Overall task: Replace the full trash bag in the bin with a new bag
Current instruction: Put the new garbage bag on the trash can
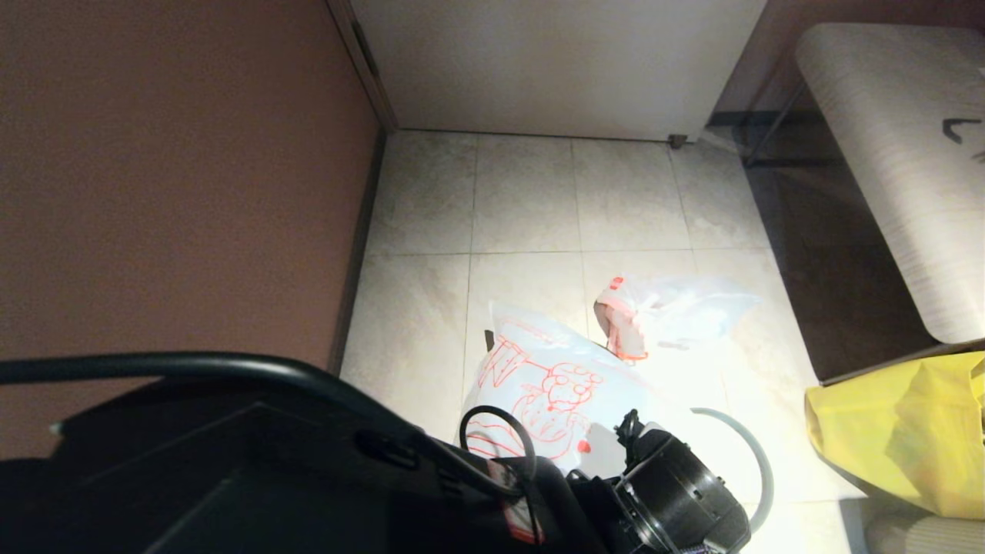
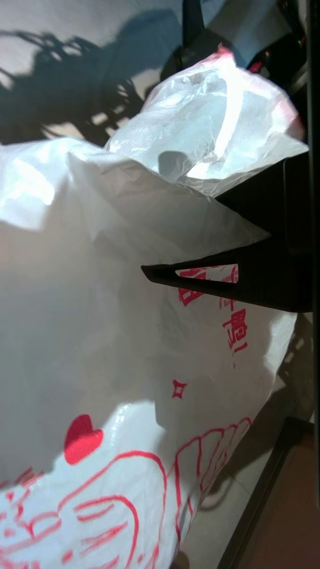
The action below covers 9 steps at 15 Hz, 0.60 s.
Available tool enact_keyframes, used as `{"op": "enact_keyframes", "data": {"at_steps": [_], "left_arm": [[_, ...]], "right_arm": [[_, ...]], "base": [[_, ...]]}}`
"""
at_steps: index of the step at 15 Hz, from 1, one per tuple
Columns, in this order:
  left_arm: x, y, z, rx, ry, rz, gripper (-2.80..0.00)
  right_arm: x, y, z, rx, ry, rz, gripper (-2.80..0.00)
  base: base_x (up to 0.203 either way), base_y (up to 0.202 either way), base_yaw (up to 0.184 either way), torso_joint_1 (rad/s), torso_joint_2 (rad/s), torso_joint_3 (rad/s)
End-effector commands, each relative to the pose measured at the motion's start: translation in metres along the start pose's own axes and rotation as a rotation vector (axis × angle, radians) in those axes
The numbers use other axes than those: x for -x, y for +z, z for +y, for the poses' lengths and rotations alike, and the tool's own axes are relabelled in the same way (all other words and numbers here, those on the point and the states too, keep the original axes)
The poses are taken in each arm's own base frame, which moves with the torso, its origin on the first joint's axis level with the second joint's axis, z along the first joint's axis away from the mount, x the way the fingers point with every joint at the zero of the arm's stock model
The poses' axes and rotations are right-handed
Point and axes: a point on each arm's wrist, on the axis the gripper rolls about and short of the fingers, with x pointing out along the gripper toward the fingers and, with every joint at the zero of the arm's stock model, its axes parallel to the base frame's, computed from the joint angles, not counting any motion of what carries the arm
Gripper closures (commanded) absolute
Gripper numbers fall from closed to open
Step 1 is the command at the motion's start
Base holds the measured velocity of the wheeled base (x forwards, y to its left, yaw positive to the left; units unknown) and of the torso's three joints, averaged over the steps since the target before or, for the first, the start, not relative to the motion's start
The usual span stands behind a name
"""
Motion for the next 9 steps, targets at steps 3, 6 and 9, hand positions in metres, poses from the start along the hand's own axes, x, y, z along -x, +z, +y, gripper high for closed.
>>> {"op": "enact_keyframes", "data": {"at_steps": [3, 6, 9], "left_arm": [[-0.048, 0.014, 0.02, 0.079, 0.064, 0.013, 0.0], [-0.057, 0.038, 0.037, 0.125, 0.085, -0.039, -2.8], [-0.047, 0.044, 0.035, 0.12, 0.046, -0.065, -2.8]], "right_arm": [[0.0, 0.0, 0.0, 0.0, 0.0, 0.001, 0.0], [0.0, 0.0, 0.0, 0.0, 0.0, 0.001, 0.0], [0.0, 0.0, 0.0, 0.0, 0.0, 0.001, 0.0]], "base": [[0.0, 0.0, 0.0, 0.0, 0.0, 0.0], [0.0, 0.0, 0.0, 0.0, 0.0, 0.0], [0.0, 0.0, 0.0, 0.0, 0.0, 0.0]]}}
